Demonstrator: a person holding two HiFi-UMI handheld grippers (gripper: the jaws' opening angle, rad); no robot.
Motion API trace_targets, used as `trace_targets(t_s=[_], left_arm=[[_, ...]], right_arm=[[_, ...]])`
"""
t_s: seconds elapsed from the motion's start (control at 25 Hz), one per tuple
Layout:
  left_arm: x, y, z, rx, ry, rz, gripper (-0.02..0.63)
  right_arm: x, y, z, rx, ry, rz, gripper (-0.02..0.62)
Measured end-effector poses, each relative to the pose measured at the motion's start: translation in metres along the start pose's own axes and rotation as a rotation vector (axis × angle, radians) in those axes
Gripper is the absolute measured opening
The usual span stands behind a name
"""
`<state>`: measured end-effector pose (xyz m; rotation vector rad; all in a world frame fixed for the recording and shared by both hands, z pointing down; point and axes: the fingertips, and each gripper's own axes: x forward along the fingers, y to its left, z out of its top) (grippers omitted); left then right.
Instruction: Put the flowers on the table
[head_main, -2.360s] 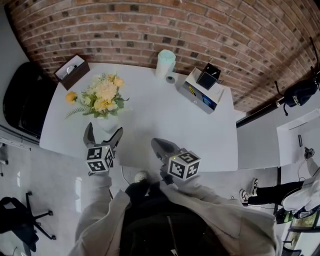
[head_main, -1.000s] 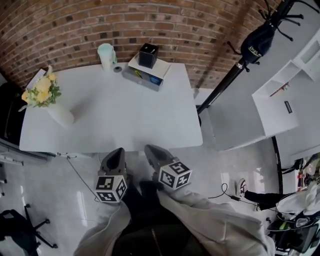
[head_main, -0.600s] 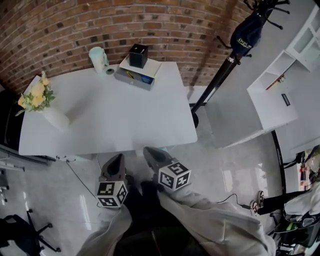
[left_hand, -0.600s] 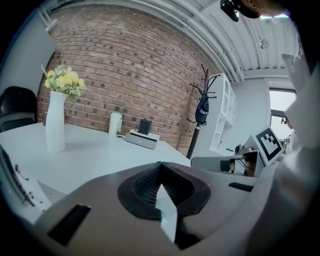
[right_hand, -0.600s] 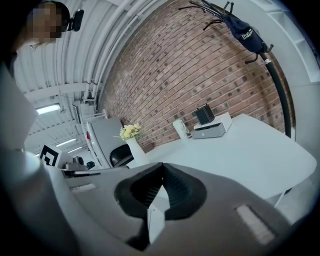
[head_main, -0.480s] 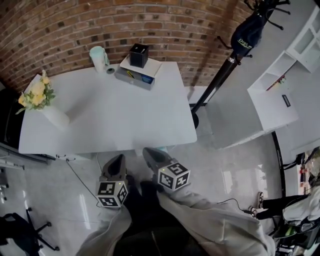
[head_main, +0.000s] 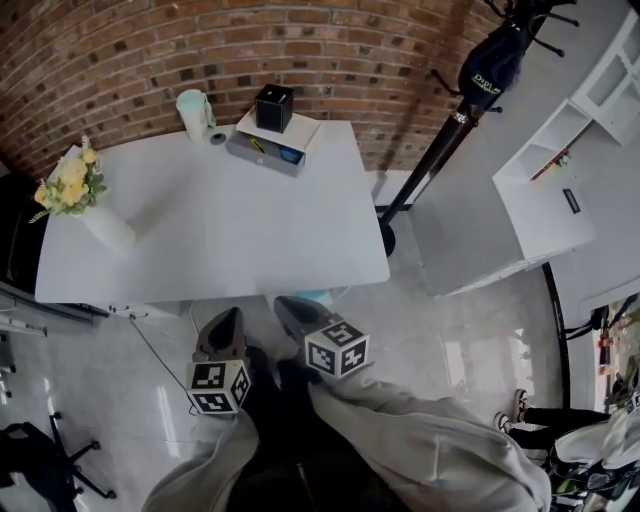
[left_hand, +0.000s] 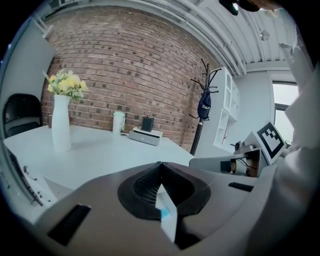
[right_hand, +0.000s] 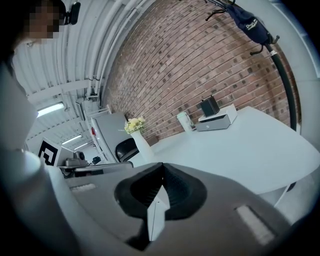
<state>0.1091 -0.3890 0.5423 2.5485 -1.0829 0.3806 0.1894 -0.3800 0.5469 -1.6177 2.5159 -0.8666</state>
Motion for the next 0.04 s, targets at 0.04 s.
trace_targets(t_s=[0.04], left_arm=[[0.0005,0.0014,0.0007,-0.004,-0.004,0.003,0.003]], right_arm=[[0.0009,-0.0014,0.0001,-0.001,0.001,-0.002,-0.002]])
